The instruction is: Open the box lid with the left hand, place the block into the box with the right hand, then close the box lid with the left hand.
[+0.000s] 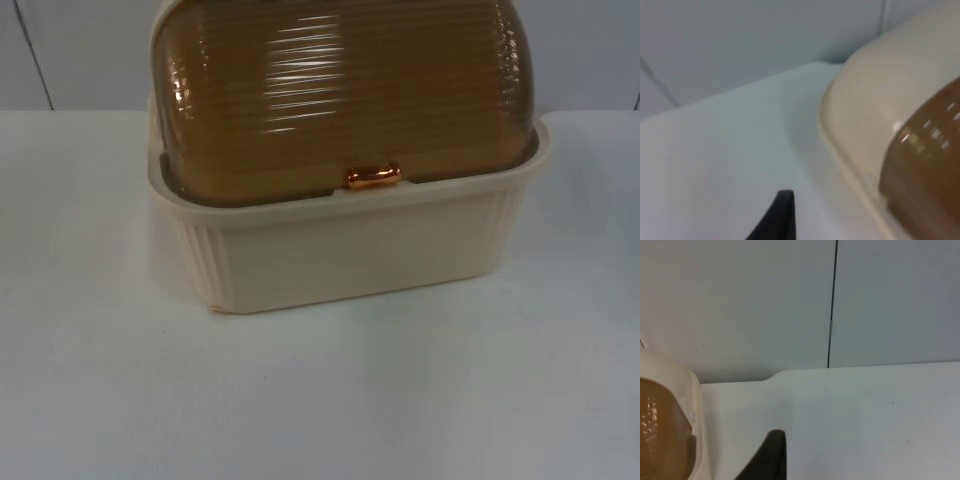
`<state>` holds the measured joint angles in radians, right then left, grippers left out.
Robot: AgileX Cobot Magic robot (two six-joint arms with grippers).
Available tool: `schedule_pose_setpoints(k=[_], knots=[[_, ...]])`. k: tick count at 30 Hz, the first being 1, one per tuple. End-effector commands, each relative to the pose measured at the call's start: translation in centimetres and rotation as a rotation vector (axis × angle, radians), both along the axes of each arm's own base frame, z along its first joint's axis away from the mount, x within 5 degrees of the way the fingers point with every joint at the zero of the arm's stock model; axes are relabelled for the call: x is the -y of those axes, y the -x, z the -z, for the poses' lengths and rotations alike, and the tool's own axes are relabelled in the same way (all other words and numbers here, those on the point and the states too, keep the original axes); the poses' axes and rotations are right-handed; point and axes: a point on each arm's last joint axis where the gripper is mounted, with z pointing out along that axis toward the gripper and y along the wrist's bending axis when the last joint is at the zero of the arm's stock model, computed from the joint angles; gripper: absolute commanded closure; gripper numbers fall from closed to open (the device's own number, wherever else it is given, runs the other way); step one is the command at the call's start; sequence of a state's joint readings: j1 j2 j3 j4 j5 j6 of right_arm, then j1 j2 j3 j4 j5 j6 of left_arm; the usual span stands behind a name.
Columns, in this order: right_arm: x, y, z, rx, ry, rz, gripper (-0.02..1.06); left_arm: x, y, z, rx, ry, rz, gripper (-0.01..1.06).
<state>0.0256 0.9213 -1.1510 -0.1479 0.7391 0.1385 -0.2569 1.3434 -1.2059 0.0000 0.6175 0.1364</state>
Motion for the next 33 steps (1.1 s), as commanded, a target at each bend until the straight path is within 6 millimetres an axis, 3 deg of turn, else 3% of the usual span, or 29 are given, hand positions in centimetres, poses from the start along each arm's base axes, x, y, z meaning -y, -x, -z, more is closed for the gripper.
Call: schedule_pose_setpoints(k=[1,9,15,28,33], knots=[[0.1,0.0,-0.3,0.020,0.009,0.001,0.00,1.6,-0.6,-1.0,0.022,0.004,0.057,0.01],[0.1,0.0,-0.3,0.020,0.017,-0.002,0.00,6.9,-2.8,-3.7,0.130,-0.096,0.276,0.01],[0.1,0.0,-0.4,0.030,0.018,-0.003,0.00,9.9,-3.9,-4.2,0.209,-0.221,0.428,0.01],[0.1,0.0,-0.4,0.028,0.051,-0.018,0.00,17.1,-1.3,-1.5,0.236,-0.396,0.700,0.01],[0.1,0.0,-0.4,0.028,0.062,-0.022,0.00,18.7,0.0,1.5,0.285,-0.537,0.792,0.01]])
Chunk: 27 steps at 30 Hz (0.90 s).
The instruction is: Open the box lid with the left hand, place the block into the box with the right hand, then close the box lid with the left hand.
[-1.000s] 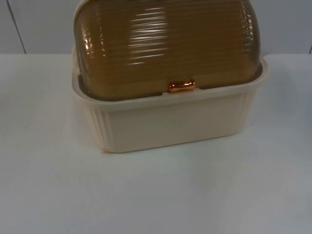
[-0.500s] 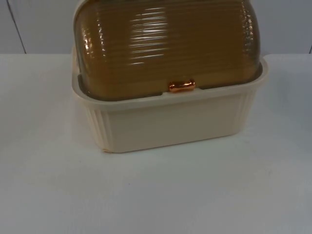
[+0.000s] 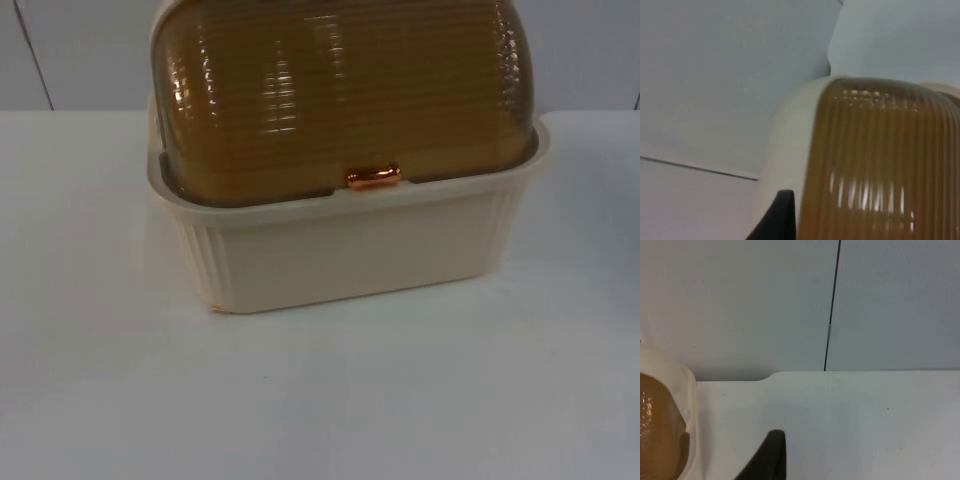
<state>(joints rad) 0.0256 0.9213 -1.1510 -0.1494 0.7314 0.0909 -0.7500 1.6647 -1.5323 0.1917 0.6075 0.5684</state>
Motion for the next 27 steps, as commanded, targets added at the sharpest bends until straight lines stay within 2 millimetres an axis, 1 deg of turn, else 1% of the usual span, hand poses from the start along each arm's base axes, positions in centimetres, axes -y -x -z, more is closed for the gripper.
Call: schedule_pose_setpoints(k=[1,2,6,7,11,12,14,15,21,24,27], knots=[[0.1,0.0,-0.3,0.024,0.016,-0.003,0.00,0.6,0.5,2.0,0.054,-0.063,0.054,0.01],[0.1,0.0,-0.3,0.024,0.016,-0.003,0.00,0.6,0.5,2.0,0.054,-0.063,0.054,0.01],[0.1,0.0,-0.3,0.024,0.016,-0.003,0.00,0.7,0.8,4.8,0.079,-0.070,0.097,0.01],[0.1,0.0,-0.3,0.024,0.016,-0.003,0.00,0.7,0.8,4.8,0.079,-0.070,0.097,0.01],[0.1,0.0,-0.3,0.024,0.016,-0.003,0.00,0.9,1.3,6.8,0.090,-0.037,0.126,0.01],[0.1,0.0,-0.3,0.024,0.016,-0.003,0.00,0.9,1.3,6.8,0.090,-0.037,0.126,0.01],[0.1,0.0,-0.3,0.024,0.016,-0.003,0.00,1.0,1.8,7.6,0.115,-0.045,0.149,0.01],[0.1,0.0,-0.3,0.024,0.016,-0.003,0.00,1.3,2.4,8.2,0.124,-0.047,0.168,0.01],[0.1,0.0,-0.3,0.024,0.016,-0.003,0.00,2.2,3.5,8.5,0.143,-0.052,0.176,0.01],[0.1,0.0,-0.3,0.024,0.016,-0.003,0.00,2.2,3.4,8.7,0.142,-0.070,0.175,0.01],[0.1,0.0,-0.3,0.024,0.016,-0.003,0.00,2.0,3.2,9.6,0.115,-0.098,0.157,0.01]])
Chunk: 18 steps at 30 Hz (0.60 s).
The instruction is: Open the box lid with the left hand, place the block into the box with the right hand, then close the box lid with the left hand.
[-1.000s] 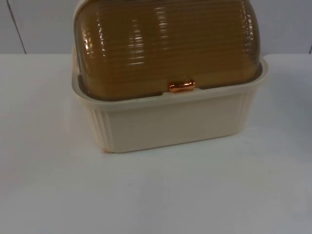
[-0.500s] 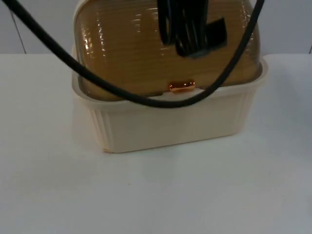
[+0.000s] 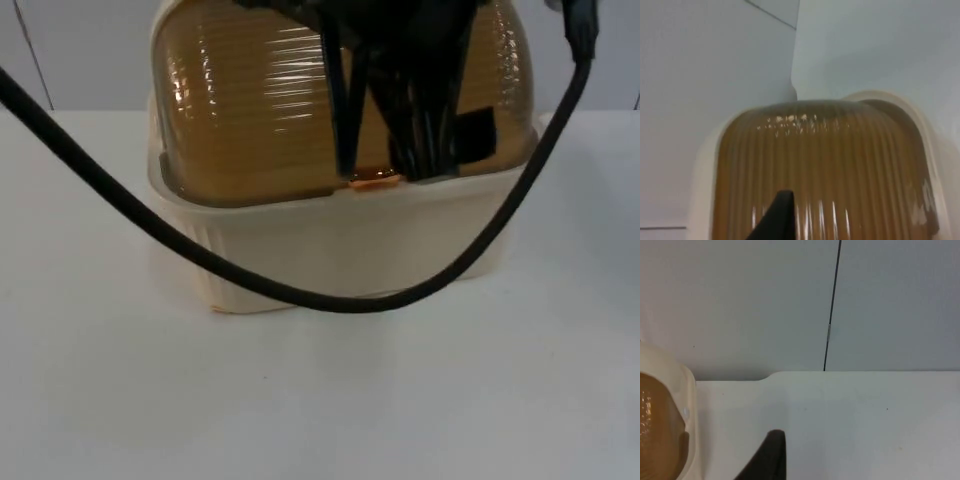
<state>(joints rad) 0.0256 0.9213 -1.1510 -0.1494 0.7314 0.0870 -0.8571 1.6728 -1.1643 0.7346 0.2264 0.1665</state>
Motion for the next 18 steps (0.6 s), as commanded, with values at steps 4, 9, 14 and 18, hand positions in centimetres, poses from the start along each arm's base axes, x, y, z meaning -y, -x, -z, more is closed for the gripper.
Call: schedule_pose_setpoints(k=[4,9,14,18], knots=[[0.1,0.0,-0.3,0.024,0.013,-0.002,0.00,-0.2,0.6,2.2,-0.046,-0.027,0.013,0.01],[0.1,0.0,-0.3,0.024,0.013,-0.002,0.00,-0.5,1.8,4.4,-0.081,-0.007,0.081,0.01],[0.1,0.0,-0.3,0.024,0.013,-0.002,0.00,-0.6,2.2,5.0,-0.090,0.005,0.105,0.01],[0.1,0.0,-0.3,0.024,0.013,-0.002,0.00,-0.8,2.0,5.4,-0.119,0.006,0.070,0.01]])
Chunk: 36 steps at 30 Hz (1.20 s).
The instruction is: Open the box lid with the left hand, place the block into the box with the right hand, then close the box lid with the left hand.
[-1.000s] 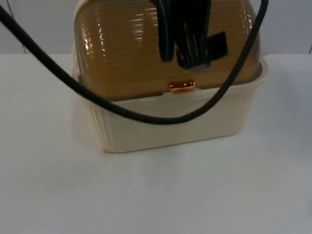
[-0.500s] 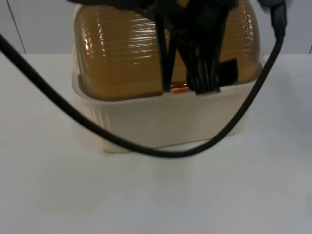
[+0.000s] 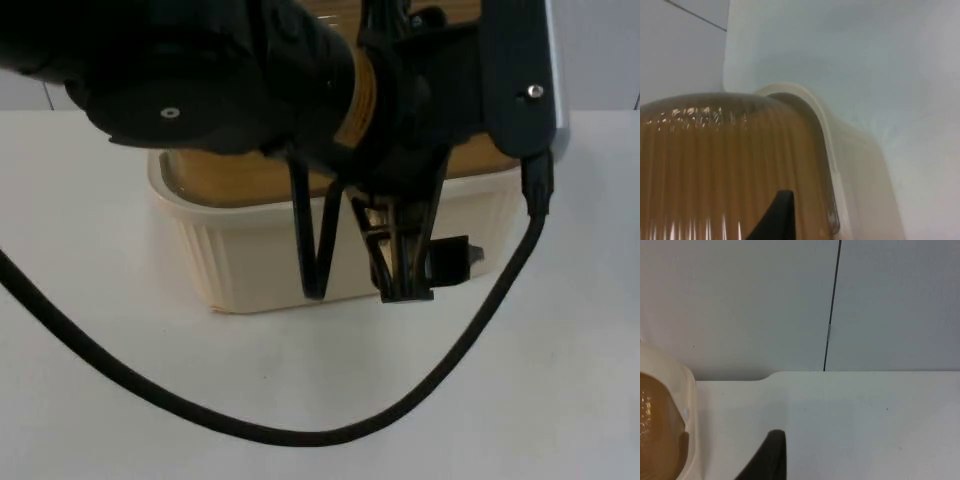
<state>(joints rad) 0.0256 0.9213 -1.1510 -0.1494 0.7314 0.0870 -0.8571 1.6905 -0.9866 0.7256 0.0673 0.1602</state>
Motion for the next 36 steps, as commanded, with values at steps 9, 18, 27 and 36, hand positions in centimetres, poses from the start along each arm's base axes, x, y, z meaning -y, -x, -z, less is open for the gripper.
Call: schedule_pose_setpoints(k=[9,18,27,36], knots=[[0.1,0.0,-0.4,0.026,0.013,-0.002,0.00,0.0,-1.7,1.5,-0.116,-0.081,-0.191,0.06],[0.1,0.0,-0.4,0.028,0.013,-0.002,0.00,0.4,-2.6,3.6,-0.192,-0.105,-0.295,0.07],[0.1,0.0,-0.4,0.028,0.013,-0.002,0.00,0.5,-2.7,4.0,-0.193,-0.101,-0.308,0.55],[0.0,-0.2,-0.2,0.019,0.013,-0.002,0.00,0.3,-2.9,3.9,-0.144,-0.146,-0.279,1.05]])
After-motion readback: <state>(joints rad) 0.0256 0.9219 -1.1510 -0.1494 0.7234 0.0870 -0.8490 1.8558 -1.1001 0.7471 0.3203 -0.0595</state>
